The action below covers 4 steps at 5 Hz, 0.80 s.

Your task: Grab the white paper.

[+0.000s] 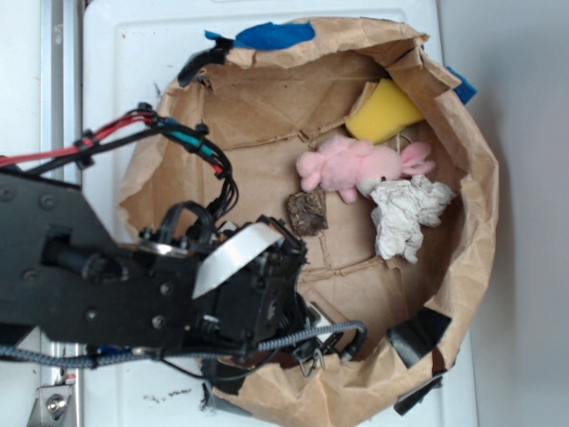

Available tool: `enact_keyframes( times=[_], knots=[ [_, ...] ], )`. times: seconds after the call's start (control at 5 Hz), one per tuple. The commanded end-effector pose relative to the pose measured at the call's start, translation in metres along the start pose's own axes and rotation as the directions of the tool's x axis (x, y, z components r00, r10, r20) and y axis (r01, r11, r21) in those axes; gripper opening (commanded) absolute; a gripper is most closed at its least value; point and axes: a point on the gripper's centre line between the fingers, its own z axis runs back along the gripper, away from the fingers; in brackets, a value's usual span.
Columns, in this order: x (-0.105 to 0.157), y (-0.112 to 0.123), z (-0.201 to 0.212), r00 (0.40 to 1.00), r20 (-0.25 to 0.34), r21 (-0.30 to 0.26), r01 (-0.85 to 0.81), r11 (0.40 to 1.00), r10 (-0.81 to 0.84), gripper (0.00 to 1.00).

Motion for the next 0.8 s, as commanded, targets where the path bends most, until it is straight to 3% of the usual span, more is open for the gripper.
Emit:
enact_keyframes(
  times=[0.0,0.4,0.6],
  knots=[
    [0.004,-0.007,0.009,0.999,0.023,-0.039,0.027,0.999,-0.026,1.0],
    [0.059,-0.002,0.007,1.0,0.028,-0.12,0.012,0.993,-0.009,1.0],
    [0.071,0.0,0.014,0.999,0.038,-0.153,-0.001,0.988,0.007,1.0]
  ],
)
